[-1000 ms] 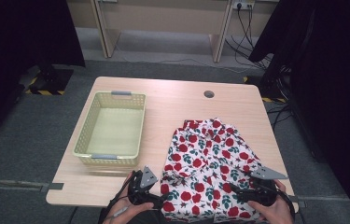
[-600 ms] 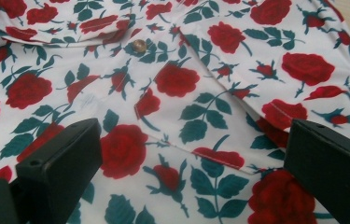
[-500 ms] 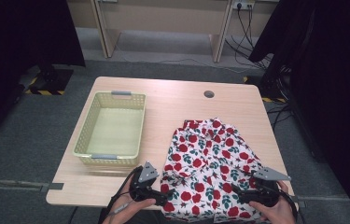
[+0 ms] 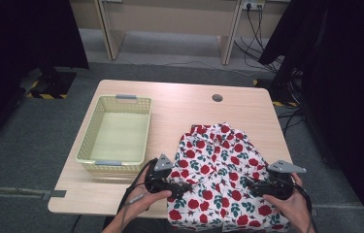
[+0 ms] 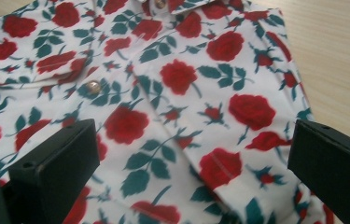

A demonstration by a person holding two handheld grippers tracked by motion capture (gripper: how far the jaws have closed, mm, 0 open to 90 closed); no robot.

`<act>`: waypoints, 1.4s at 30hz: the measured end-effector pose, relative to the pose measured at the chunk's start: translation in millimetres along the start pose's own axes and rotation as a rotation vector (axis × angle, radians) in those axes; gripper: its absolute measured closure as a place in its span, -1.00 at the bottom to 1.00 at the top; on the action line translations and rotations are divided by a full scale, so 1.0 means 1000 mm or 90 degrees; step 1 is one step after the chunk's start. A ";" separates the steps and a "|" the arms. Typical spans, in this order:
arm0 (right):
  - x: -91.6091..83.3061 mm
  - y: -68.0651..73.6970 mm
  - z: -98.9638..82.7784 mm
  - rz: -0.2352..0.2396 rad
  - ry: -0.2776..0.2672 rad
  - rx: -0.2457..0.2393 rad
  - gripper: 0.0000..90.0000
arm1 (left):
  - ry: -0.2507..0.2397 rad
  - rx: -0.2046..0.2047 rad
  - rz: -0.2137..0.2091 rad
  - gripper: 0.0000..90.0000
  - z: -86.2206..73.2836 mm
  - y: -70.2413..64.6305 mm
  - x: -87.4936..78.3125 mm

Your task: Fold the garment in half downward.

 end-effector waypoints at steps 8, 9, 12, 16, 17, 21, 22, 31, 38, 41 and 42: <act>0.009 -0.020 0.019 -0.013 0.024 -0.009 -0.95 | 0.032 0.018 0.031 -0.94 0.021 0.002 0.020; 0.011 -0.022 0.022 -0.013 0.029 -0.010 -0.95 | 0.035 0.017 0.039 -0.94 0.024 0.004 0.024; 0.019 -0.030 0.030 -0.010 0.042 -0.018 -0.95 | 0.055 0.006 0.069 -0.94 0.029 0.010 0.038; 0.032 -0.043 0.039 -0.007 0.059 -0.019 -0.94 | 0.070 0.012 0.089 -0.92 0.030 0.008 0.049; 0.035 -0.046 0.041 -0.005 0.065 -0.019 -0.95 | 0.070 0.015 0.094 -0.92 0.031 0.008 0.052; 0.048 -0.057 0.046 -0.012 0.079 -0.008 -0.95 | 0.079 0.008 0.113 -0.92 0.036 0.013 0.064; 0.051 -0.059 0.047 -0.014 0.081 -0.010 -0.94 | 0.080 0.005 0.118 -0.92 0.037 0.015 0.068; 0.076 -0.077 0.054 0.001 0.116 -0.002 -0.94 | 0.109 0.012 0.155 -0.92 0.039 0.027 0.100; 0.094 -0.089 0.060 0.007 0.139 0.006 -0.99 | 0.068 0.046 0.144 -0.66 0.042 0.025 0.104; 0.097 -0.090 0.063 0.009 0.138 -0.001 -0.89 | 0.053 0.058 0.126 -0.33 0.042 0.024 0.101; 0.097 -0.088 0.064 0.016 0.134 -0.009 -0.73 | 0.049 0.059 0.120 -0.20 0.042 0.024 0.101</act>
Point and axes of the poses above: each handheld gripper's, and its own axes: x roughly forward along the jaws, z roughly out of its top, y roughly to its left, the point moved 4 cm from there along x, roughly forward along the jaws, and after that the axes turned 14 degrees about z, right-handed, at the moved point
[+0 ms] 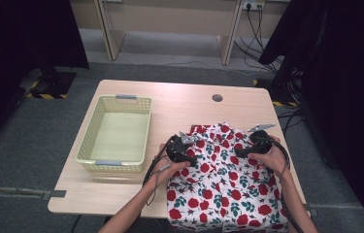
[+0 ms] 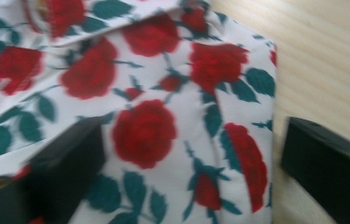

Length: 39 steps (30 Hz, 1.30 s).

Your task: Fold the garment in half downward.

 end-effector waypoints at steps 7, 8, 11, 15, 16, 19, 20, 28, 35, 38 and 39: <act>-0.007 0.011 0.001 0.033 -0.015 -0.023 0.59 | -0.017 -0.007 -0.033 0.72 -0.001 0.004 -0.001; -0.007 0.012 0.000 0.040 -0.017 -0.025 0.69 | -0.022 -0.007 -0.036 0.80 -0.001 0.004 -0.001; -0.007 0.016 -0.001 0.047 -0.015 -0.028 0.85 | -0.027 0.007 -0.028 0.88 0.000 0.005 -0.002; -0.010 0.018 0.002 0.038 -0.015 -0.041 0.88 | -0.038 0.025 -0.016 0.91 0.005 0.008 -0.007; -0.012 0.018 0.003 0.035 -0.020 -0.042 0.88 | -0.041 0.029 -0.013 0.91 0.007 0.010 -0.008; -0.019 0.018 0.007 0.032 -0.032 -0.043 0.89 | -0.052 0.032 -0.009 0.91 0.012 0.014 -0.012; -0.022 0.018 0.010 0.027 -0.034 -0.048 0.89 | -0.056 0.035 -0.004 0.91 0.014 0.015 -0.013; -0.048 0.023 0.039 0.015 -0.089 -0.073 0.90 | -0.089 0.045 0.017 0.91 0.041 0.027 -0.025; -0.066 0.026 0.065 0.002 -0.124 -0.089 0.90 | -0.122 0.050 0.038 0.91 0.069 0.040 -0.035; -0.079 0.030 0.087 -0.005 -0.164 -0.105 0.90 | -0.148 0.040 0.047 0.91 0.088 0.053 -0.040; -0.082 0.031 0.090 -0.008 -0.169 -0.108 0.90 | -0.152 0.041 0.052 0.91 0.091 0.056 -0.041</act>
Point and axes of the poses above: each handheld gripper's, and its own axes: x roughly forward along the jaws, z roughly out of its top, y roughly to its left, the point moved 4 cm from there along x, roughly forward along the jaws, and after that the axes turned 14 degrees about z, right-handed, at the moved point
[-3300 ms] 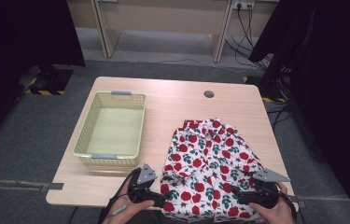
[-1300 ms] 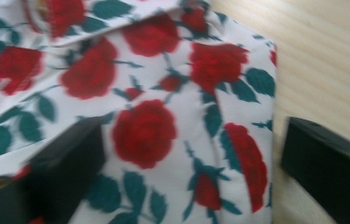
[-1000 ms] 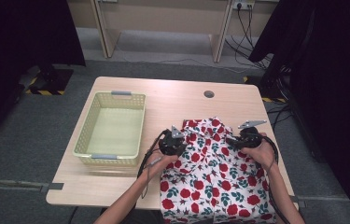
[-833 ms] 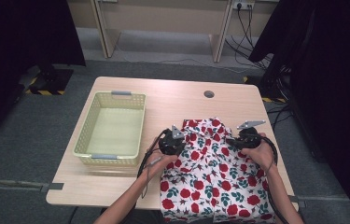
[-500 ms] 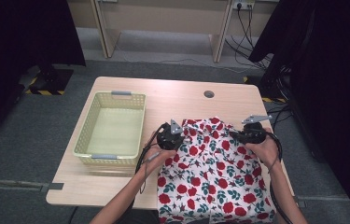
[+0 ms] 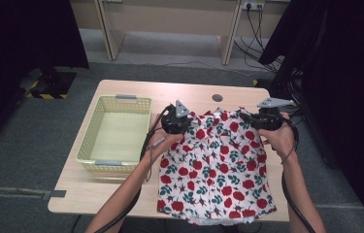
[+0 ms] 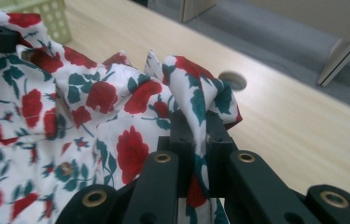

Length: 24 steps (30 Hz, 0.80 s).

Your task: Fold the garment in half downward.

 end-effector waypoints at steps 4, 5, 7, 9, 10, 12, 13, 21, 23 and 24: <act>-0.005 0.005 0.009 0.000 -0.024 -0.016 0.89 | -0.019 0.004 -0.001 0.90 0.003 0.002 -0.008; -0.005 0.006 0.007 0.000 -0.026 -0.018 0.89 | -0.027 0.011 -0.007 0.90 -0.001 0.001 -0.014; -0.006 0.008 -0.002 -0.001 -0.026 -0.023 0.89 | -0.028 0.012 -0.012 0.90 -0.008 -0.001 -0.018; -0.007 0.011 -0.013 0.000 -0.026 -0.023 0.89 | -0.027 0.014 -0.022 0.89 -0.019 -0.004 -0.022; -0.008 0.013 -0.019 0.001 -0.026 -0.022 0.89 | -0.029 0.015 -0.026 0.89 -0.024 -0.006 -0.024; -0.011 0.017 -0.030 0.002 -0.031 -0.023 0.89 | -0.030 0.010 -0.033 0.89 -0.034 -0.009 -0.029; -0.013 0.019 -0.035 0.004 -0.036 -0.021 0.89 | -0.037 0.006 -0.034 0.89 -0.038 -0.010 -0.032; -0.029 0.055 -0.065 0.020 -0.067 -0.037 0.88 | -0.097 0.020 -0.042 0.86 -0.064 -0.034 -0.073; -0.034 0.067 -0.071 0.021 -0.071 -0.046 0.88 | -0.108 0.017 -0.047 0.85 -0.071 -0.039 -0.084; -0.036 0.072 -0.075 0.020 -0.071 -0.051 0.87 | -0.111 0.018 -0.050 0.85 -0.075 -0.041 -0.089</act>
Point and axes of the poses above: each handheld gripper's, and its own axes: x roughly forward along the jaws, z roughly out of its top, y roughly to its left, the point moved 4 cm from there along x, roughly forward along the jaws, and after that the axes turned 14 degrees about z, right-handed, at the moved point
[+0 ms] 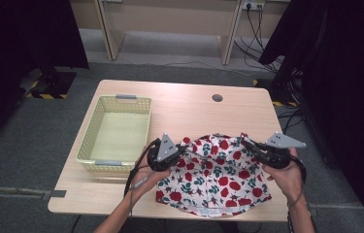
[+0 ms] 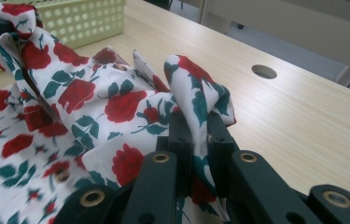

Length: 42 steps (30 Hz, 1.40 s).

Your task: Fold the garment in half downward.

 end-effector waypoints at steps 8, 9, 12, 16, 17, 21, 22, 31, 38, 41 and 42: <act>-0.012 0.036 -0.040 0.017 0.013 0.004 0.86 | 0.030 0.012 -0.041 0.80 -0.039 -0.027 -0.026; -0.013 0.039 -0.046 0.018 0.016 0.007 0.86 | 0.039 0.015 -0.046 0.78 -0.043 -0.030 -0.028; -0.017 0.046 -0.060 0.018 0.029 0.016 0.84 | 0.062 0.015 -0.056 0.75 -0.056 -0.036 -0.032; -0.019 0.052 -0.077 0.021 0.054 0.033 0.79 | 0.096 -0.010 -0.080 0.58 -0.070 -0.041 -0.036; -0.020 0.053 -0.080 0.021 0.061 0.037 0.74 | 0.102 -0.023 -0.084 0.45 -0.072 -0.040 -0.037; -0.026 0.053 -0.083 0.025 0.065 0.073 0.32 | 0.093 -0.052 -0.088 -0.08 -0.064 -0.035 -0.040; -0.028 0.054 -0.081 0.030 0.065 0.076 0.21 | 0.090 -0.063 -0.083 -0.18 -0.059 -0.033 -0.040; -0.028 0.045 -0.045 0.014 0.054 0.100 -0.13 | 0.125 -0.117 -0.093 -0.43 -0.036 -0.033 -0.023; 0.006 0.035 -0.046 0.030 0.141 0.118 -0.08 | 0.176 -0.131 -0.101 -0.40 -0.040 -0.043 0.002; 0.016 0.027 -0.052 0.034 0.176 0.119 0.15 | 0.177 -0.132 -0.121 0.02 -0.045 -0.045 0.006; 0.017 0.024 -0.055 0.040 0.185 0.114 0.27 | 0.177 -0.125 -0.122 0.19 -0.047 -0.045 0.005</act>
Point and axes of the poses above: each handheld gripper's, and its own axes: x roughly forward along the jaws, z roughly out of its top, y roughly to its left, the point moved 4 cm from there along x, roughly forward along the jaws, and after that the axes turned 14 degrees about z, right-handed, at the moved point
